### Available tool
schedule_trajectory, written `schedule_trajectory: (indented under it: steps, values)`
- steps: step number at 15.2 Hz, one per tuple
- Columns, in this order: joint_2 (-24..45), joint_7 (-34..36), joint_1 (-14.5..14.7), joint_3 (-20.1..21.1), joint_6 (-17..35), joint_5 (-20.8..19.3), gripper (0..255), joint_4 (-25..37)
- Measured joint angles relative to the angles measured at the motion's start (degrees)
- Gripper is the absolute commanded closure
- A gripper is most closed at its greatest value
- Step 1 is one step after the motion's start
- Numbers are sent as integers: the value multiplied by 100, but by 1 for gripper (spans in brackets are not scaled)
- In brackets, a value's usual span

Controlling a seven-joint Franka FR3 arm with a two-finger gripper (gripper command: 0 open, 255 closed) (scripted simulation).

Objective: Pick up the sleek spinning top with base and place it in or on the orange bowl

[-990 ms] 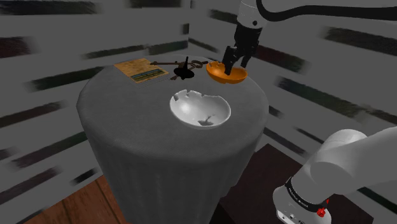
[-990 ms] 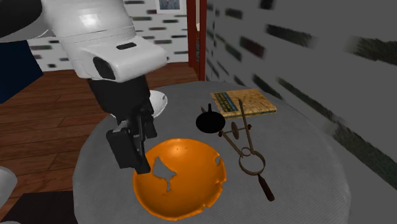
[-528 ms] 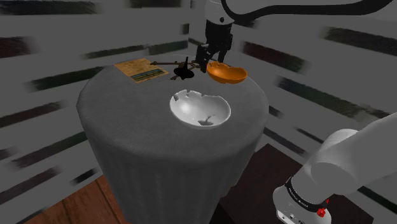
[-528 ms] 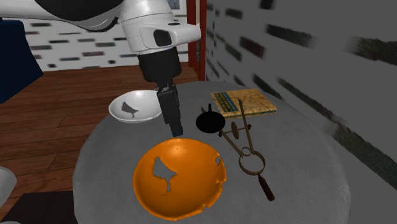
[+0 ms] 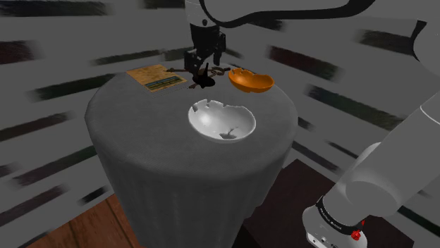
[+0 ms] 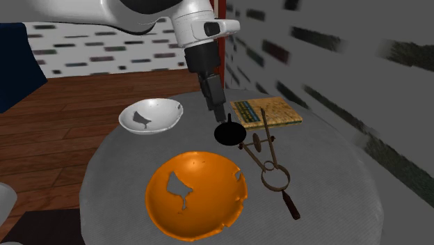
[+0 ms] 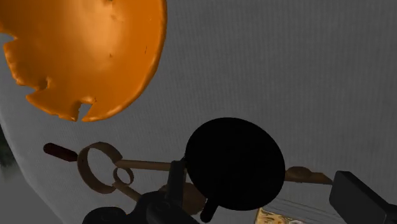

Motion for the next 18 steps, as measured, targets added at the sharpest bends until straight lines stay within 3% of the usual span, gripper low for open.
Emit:
schedule_trajectory:
  steps: [7, 13, 14, 18]
  values:
    - [93, 94, -26, -22, 481, -95, 0, -405]
    - [95, 95, -35, -33, 548, -101, 0, -464]
    - [95, 95, -35, -33, 548, -101, 255, -464]
    - [93, 96, -34, -31, 546, -102, 255, -463]
